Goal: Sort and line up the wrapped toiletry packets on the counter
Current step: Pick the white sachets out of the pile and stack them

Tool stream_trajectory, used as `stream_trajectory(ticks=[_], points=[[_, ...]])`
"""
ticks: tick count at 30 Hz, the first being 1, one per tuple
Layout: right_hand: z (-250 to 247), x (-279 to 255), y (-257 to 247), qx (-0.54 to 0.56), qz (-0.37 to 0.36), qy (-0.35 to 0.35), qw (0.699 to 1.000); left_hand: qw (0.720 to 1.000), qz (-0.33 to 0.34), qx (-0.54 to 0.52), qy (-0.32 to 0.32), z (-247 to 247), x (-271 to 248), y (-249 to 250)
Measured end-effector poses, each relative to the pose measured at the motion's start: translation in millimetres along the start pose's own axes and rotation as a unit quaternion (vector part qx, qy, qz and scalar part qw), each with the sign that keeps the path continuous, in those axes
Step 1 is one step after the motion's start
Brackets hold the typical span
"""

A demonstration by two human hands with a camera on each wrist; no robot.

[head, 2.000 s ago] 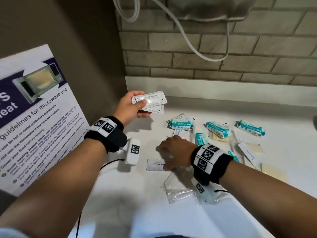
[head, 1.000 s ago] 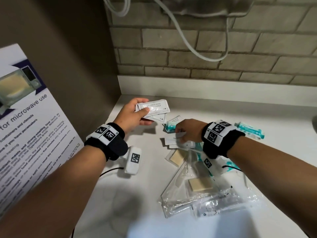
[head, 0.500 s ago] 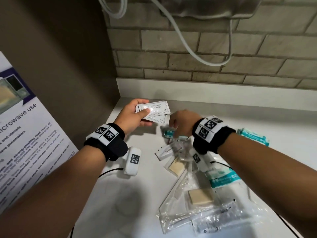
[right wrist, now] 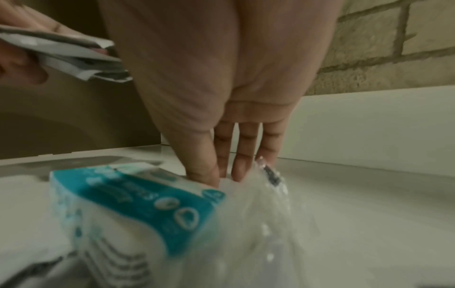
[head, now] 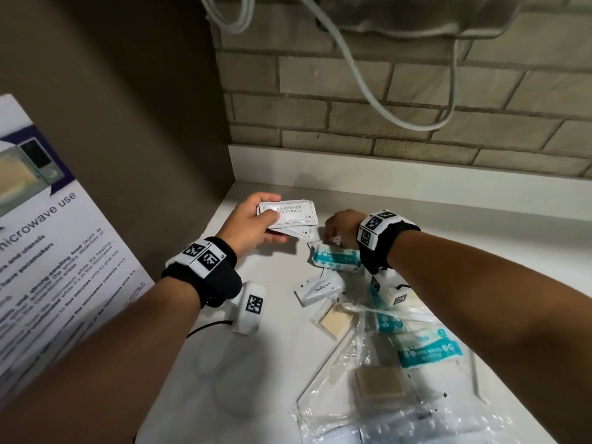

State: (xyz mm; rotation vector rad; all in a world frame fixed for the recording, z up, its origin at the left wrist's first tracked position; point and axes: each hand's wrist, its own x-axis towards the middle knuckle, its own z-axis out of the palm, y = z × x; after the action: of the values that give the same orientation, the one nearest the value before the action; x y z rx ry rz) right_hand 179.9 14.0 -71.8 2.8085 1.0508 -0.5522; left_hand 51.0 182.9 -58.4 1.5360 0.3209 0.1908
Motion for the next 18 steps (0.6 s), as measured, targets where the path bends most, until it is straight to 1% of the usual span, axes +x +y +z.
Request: stream_trajectory(ticks=[3,5,8,11,13,14,15,16,18], points=[[2.6,-0.3,-0.2,-0.006,0.032,0.005,0.999,1.000,-0.002,-0.004,0.003,-0.6,-5.2,-0.8],[3.4,-3.6,0.2,0.013,0.043,0.023,0.999,1.000,-0.005,0.000,0.009,-0.3,-10.5,-2.0],[-1.3,-12.8,-2.8,0.079,0.055,0.075,0.992,1.000,-0.003,0.013,0.012,-1.7,-19.0,-1.9],[-11.4,-23.2,-7.2,0.145,0.065,0.142,0.977,0.999,0.001,0.041,0.015,-6.6,-26.7,0.4],[-20.4,-31.3,-9.1,0.196,0.073,0.210,0.955,0.997,-0.006,0.070,0.021,-9.3,-31.8,-1.2],[-25.7,-38.6,-12.7,0.233,0.076,0.242,0.939,0.997,-0.008,0.079,0.023,-10.6,-35.1,-1.2],[-29.0,-43.2,-16.1,0.277,0.061,0.260,0.923,0.996,-0.010,0.081,0.024,-11.2,-37.0,-2.8],[-32.2,-50.9,-22.6,0.342,0.024,0.249,0.906,0.996,-0.013,0.079,0.027,-11.8,-39.4,-3.5],[-34.8,-66.6,-38.0,0.454,-0.068,0.181,0.870,0.998,-0.016,0.056,0.033,-11.4,-42.2,-3.7]])
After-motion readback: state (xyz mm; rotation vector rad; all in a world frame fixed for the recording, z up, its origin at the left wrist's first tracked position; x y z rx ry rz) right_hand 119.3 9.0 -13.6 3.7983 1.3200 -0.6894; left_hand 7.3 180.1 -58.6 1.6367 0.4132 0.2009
